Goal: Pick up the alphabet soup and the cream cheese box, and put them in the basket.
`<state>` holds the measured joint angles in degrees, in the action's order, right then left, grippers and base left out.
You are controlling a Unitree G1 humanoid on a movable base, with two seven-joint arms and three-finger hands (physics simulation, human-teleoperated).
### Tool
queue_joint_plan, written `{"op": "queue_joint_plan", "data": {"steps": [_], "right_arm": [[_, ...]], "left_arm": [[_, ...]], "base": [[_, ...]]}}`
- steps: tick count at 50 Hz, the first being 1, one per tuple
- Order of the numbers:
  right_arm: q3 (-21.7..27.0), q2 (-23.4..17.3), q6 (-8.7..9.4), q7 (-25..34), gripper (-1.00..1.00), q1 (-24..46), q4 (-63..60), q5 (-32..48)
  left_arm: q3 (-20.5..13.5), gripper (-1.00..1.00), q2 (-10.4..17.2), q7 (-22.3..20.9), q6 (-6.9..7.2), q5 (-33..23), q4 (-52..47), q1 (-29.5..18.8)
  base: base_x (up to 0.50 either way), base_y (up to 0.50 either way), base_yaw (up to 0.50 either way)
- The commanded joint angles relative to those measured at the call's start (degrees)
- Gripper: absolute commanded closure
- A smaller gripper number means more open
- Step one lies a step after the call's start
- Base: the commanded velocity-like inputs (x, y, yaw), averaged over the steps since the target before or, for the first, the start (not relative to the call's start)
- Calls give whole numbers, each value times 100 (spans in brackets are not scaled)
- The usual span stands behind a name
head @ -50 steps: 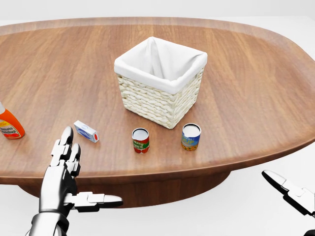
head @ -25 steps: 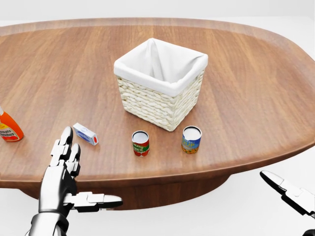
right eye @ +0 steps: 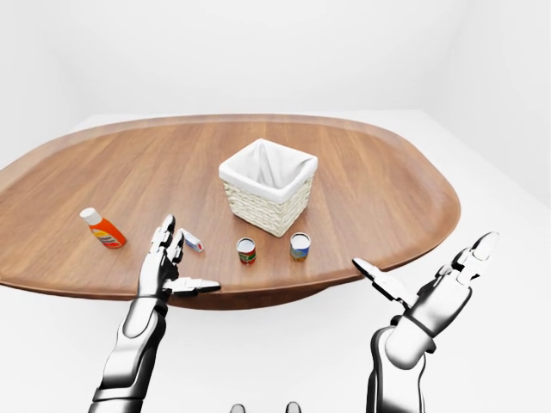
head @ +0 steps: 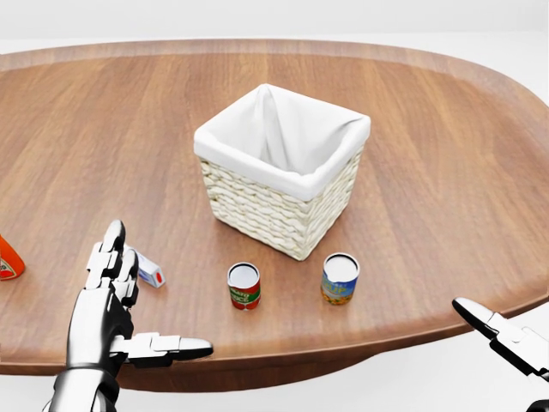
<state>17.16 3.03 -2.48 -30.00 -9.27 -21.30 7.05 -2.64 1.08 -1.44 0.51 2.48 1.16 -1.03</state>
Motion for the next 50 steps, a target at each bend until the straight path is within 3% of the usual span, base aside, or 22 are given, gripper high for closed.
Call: {"op": "queue_joint_plan", "data": {"steps": [1, 13, 17, 30, 34, 38, 45, 50], "right_arm": [[-4, 1, -3, 0, -100, 1, 8, 15], [-3, 5, 6, 0, -100, -4, -12, -1], [-1, 1, -29, 0, -100, -4, 8, -18], [13, 3, -63, 0, -100, -2, 23, -40], [0, 1, -32, 0, -100, 5, 18, -18], [1, -3, -51, 0, -100, 8, 41, -15], [-4, 4, -6, 0, -100, -1, -6, -29], [-9, 2, -12, 0, -100, 5, 8, -20]], "left_arm": [[-3, -100, 9, 16, -47, 9, 65, -23], [1, -100, 10, -2, -111, -31, 127, -30], [11, -100, -1, -21, 21, 15, -62, 28], [-20, -100, 2, -19, -40, 65, 81, -34], [-6, -100, 0, 0, 41, 61, -27, 1], [-2, -100, 6, -2, -59, 19, 92, -26], [20, -100, 5, -8, -3, 2, 3, 13], [6, -100, 7, -10, -41, 1, 93, -25]], "base": [[22, 0, 0], [21, 0, 0], [20, 0, 0], [20, 0, 0], [20, 0, 0], [20, 0, 0], [20, 0, 0], [20, 0, 0]]}}
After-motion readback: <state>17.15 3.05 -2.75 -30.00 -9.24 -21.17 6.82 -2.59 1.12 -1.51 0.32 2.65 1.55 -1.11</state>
